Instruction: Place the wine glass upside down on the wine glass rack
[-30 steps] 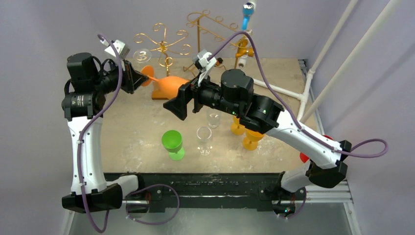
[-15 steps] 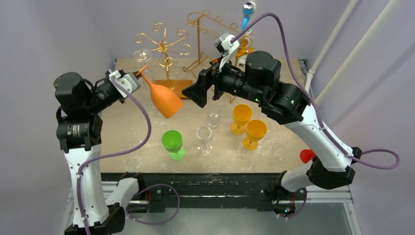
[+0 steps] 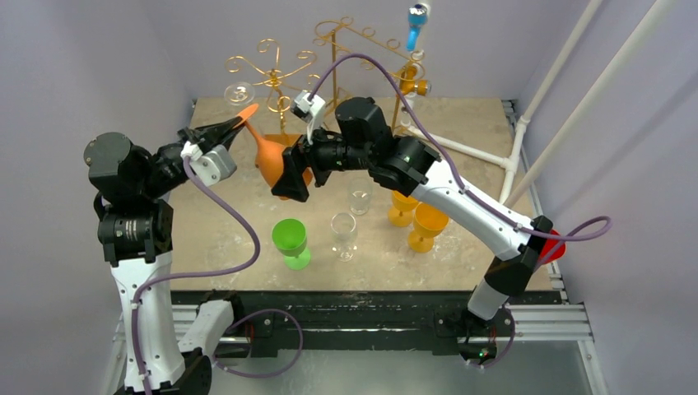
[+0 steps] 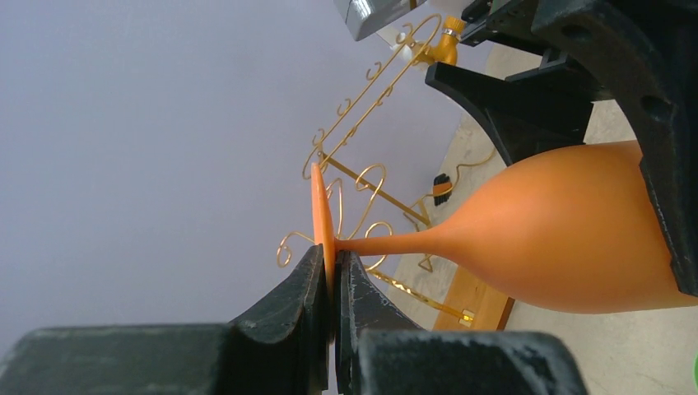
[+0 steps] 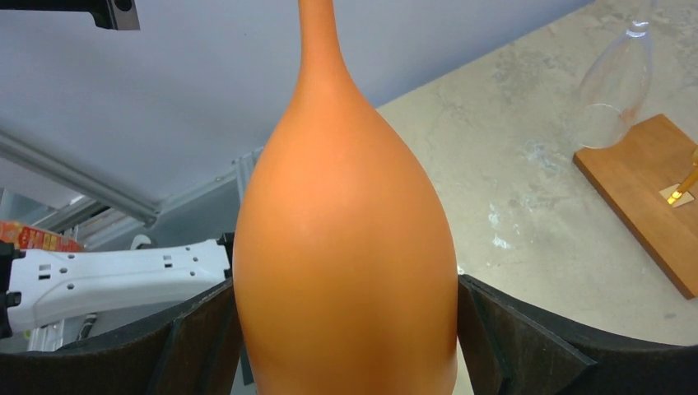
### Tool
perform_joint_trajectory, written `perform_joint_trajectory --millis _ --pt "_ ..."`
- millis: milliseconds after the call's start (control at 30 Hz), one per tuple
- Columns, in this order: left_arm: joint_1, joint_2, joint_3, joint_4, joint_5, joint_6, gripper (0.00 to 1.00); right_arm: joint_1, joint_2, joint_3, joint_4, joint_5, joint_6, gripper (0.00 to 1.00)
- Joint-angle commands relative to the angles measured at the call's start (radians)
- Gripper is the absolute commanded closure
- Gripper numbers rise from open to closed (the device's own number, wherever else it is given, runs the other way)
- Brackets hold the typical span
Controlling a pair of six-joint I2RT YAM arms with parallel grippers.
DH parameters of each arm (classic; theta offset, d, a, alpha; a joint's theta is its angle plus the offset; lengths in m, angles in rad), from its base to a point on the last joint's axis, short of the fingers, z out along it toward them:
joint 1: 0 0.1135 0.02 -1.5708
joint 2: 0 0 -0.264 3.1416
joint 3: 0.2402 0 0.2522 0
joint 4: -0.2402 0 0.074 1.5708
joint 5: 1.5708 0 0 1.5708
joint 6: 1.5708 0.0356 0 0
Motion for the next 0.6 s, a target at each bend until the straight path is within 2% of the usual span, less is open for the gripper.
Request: perform_joint_trajectory --millis 0,100,300,467,567 --pt "-0.004 -0.001 -0.001 0.071 0.065 -0.001 1.0 0.001 -0.02 -0.014 0.131 -0.081 -0.013 0.01" --pt "-0.003 0.002 -0.012 0.107 0.073 -0.036 1.0 0.001 0.008 -0.022 0.167 -0.108 0.011 0.03" --pt "-0.003 0.018 -0.025 0.125 0.071 -0.042 1.0 0.001 0.005 -0.079 0.275 -0.157 0.051 0.3" --pt "-0.003 0.021 -0.041 0.193 0.073 -0.108 1.0 0.0 -0.035 -0.135 0.338 -0.152 0.033 0.59" --pt "-0.003 0.027 -0.042 0.234 0.071 -0.168 1.0 -0.005 -0.045 -0.157 0.361 -0.145 0.034 0.86"
